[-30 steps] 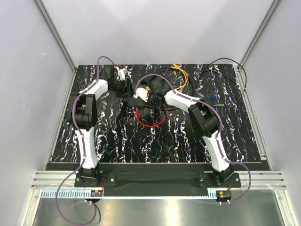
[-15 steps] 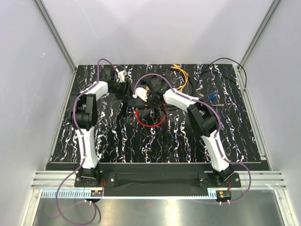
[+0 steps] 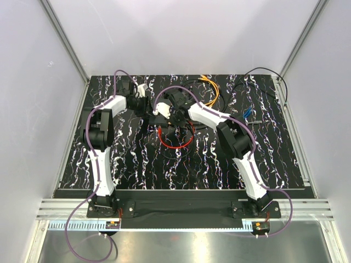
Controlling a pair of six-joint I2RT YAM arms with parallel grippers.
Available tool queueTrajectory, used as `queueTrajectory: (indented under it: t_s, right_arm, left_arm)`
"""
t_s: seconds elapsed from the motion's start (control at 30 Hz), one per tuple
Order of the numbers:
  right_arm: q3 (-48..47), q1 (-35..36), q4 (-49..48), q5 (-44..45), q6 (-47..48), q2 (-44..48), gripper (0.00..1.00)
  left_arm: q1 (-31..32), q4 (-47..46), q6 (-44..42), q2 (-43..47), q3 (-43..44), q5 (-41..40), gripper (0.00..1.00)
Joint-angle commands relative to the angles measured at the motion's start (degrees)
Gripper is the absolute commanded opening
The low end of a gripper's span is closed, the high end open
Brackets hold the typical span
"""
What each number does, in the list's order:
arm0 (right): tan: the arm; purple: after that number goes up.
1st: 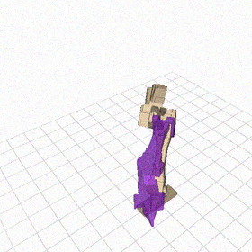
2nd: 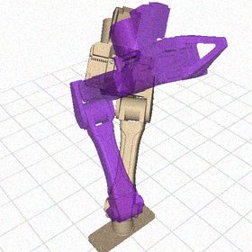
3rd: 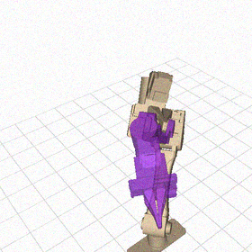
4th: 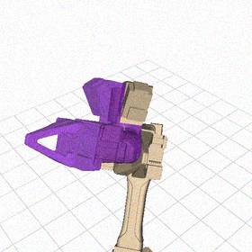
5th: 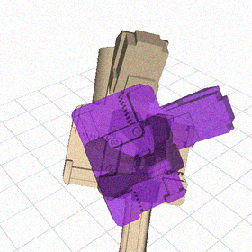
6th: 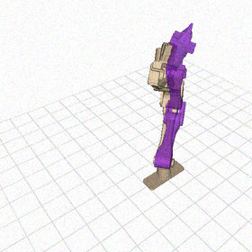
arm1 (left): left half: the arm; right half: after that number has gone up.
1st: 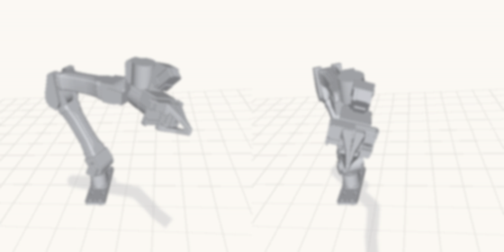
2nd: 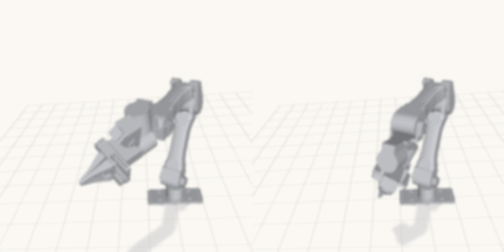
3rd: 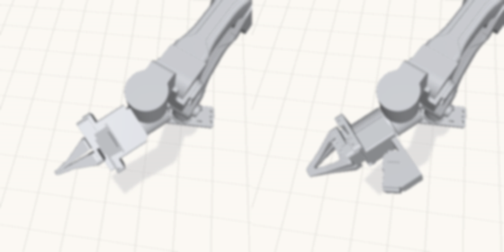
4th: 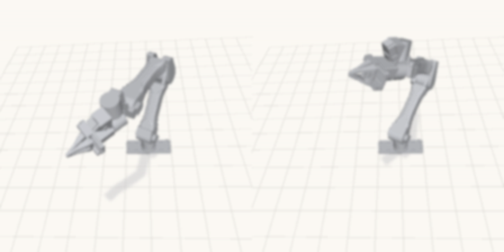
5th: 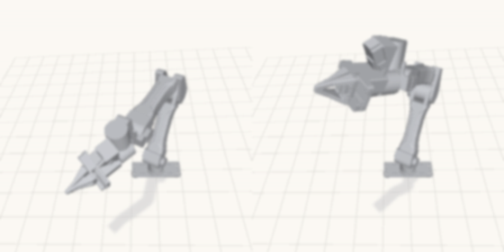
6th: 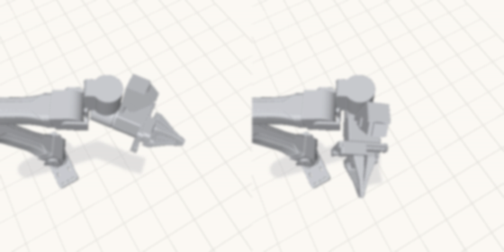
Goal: Insert the plug into the switch port
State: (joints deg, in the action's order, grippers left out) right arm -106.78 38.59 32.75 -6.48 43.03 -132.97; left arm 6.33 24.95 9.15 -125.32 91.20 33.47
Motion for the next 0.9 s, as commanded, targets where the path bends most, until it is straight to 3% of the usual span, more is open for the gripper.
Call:
queueTrajectory:
  t_s: [0.0,0.33,0.87]
  right_arm:
    - [-4.13,3.95,-3.66,-4.51,-0.66,-1.5,0.0]
    - [-9.49,5.0,-3.57,-4.5,-3.82,-3.97,0.0]
    - [-18.37,6.85,-4.63,-7.76,-5.94,-8.53,0.0]
  left_arm:
    - [2.99,-0.78,1.4,-1.86,-0.41,6.25,0.32]
    - [3.87,-2.88,4.73,-1.95,-2.78,9.06,0.18]
    - [5.1,-6.14,7.64,-1.86,-8.05,12.05,0.1]
